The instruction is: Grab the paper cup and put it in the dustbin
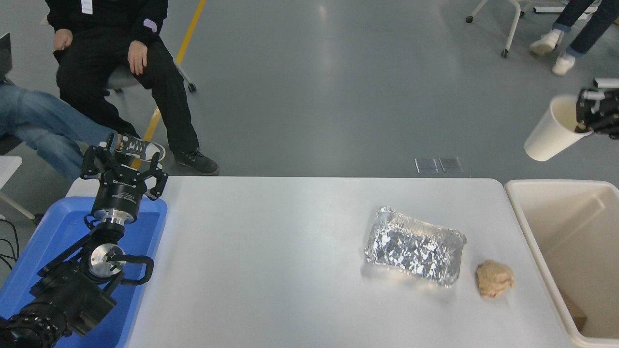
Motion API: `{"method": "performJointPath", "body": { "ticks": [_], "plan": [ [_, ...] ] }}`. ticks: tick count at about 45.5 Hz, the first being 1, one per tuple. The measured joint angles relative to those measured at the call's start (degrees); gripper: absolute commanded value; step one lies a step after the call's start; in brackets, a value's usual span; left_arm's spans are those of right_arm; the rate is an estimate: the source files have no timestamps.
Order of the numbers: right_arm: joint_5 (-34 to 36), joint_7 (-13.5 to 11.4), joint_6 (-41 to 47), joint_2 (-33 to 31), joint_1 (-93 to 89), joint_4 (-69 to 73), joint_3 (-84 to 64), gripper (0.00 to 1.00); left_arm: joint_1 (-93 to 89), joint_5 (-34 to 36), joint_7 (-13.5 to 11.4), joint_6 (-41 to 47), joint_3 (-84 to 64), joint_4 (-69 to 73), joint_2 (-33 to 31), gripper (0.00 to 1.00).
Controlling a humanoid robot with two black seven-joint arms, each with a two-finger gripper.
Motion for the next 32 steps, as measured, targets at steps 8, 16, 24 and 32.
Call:
{"method": "performJointPath", "body": {
  "ticks": [8, 16, 24, 32],
  "plan": [
    [0.3, 0.02, -6.71, -2.45, -16.16, -7.86, 8.58, 0.0, 0.0, 0.0, -0.01, 0.0, -0.01, 0.01, 0.01, 0.99],
    [0.63, 0.03, -19.15, -1.73, -31.8, -14.14, 18.52, 0.0, 0.0, 0.01, -0.07, 0.0, -0.04, 0.01, 0.0, 0.99],
    [0.76, -0.03, -33.32, 1.98, -44.49, -19.72, 29.28, 0.0, 0.0, 0.03, -0.07, 0.0, -0.04, 0.02, -0.03, 0.99],
    [0.78, -0.04, -39.97, 5.94, -51.73, -25.0, 34.38, 0.0, 0.0, 0.02, -0.07, -0.01, -0.04, 0.02, -0.04, 0.99]
  ]
}}
